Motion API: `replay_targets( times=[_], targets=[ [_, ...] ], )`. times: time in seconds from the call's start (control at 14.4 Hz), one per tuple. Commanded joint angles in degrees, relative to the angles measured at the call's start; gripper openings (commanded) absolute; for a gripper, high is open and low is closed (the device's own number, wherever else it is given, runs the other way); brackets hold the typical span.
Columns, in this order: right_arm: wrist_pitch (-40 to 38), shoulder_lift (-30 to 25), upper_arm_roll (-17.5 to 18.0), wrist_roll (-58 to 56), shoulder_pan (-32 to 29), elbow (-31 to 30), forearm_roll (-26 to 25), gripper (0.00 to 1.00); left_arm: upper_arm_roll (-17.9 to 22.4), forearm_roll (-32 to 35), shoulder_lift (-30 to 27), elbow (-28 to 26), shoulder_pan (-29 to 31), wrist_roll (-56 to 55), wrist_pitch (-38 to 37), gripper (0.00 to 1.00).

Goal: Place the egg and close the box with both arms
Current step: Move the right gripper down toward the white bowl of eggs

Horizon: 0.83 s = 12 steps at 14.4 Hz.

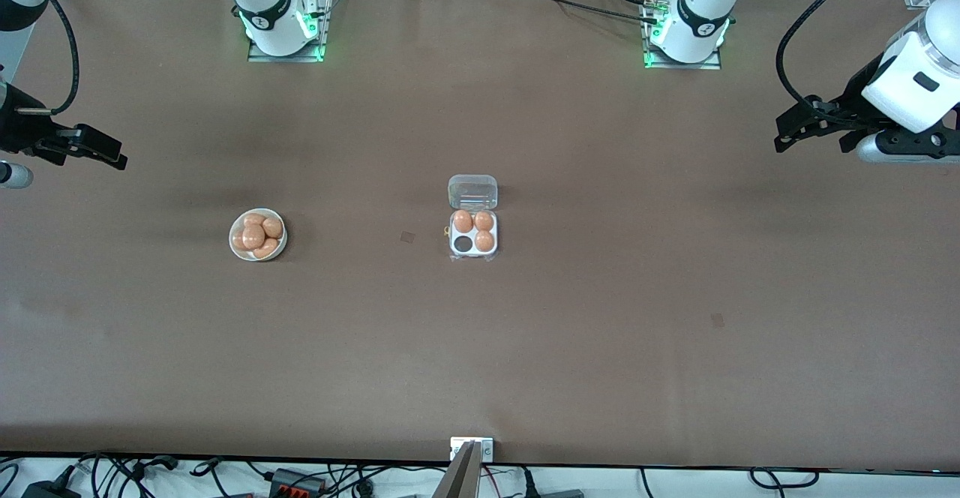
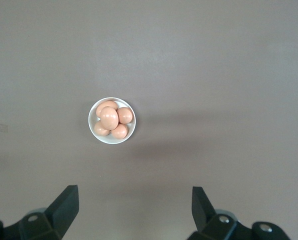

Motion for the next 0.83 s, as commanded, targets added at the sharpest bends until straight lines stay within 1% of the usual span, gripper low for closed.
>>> replay_targets(
  times=[0.0, 0.28, 0.48, 0.69, 0.76],
  targets=[
    [0.28, -1.32, 0.39, 0.21, -0.61, -1.58, 0.28, 1.00, -0.27, 0.81, 0.91, 2.01, 0.27, 0.84, -1.37, 1.00],
    [0.45, -1.32, 0.30, -0.22, -0.61, -1.41, 0.20, 1.00, -0.27, 0.81, 0.91, 2.01, 0.28, 0.75, -1.37, 1.00],
    [3.42, 0.08, 0.39, -0.31, -0.44, -1.76, 0.20, 1.00, -0.27, 0.81, 0.91, 2.01, 0.28, 0.75, -1.37, 1.00],
    [4.93, 4.37, 0.56, -0.39, 0.09, -1.76, 0.11, 1.00, -0.27, 0.81, 0.91, 2.01, 0.28, 0.75, -1.37, 1.00],
    [5.11, 6.56, 0.56, -0.31, 0.18, -1.67, 0.11, 1.00, -0.27, 0.81, 0.91, 2.01, 0.28, 0.75, -1.37, 1.00]
  ],
)
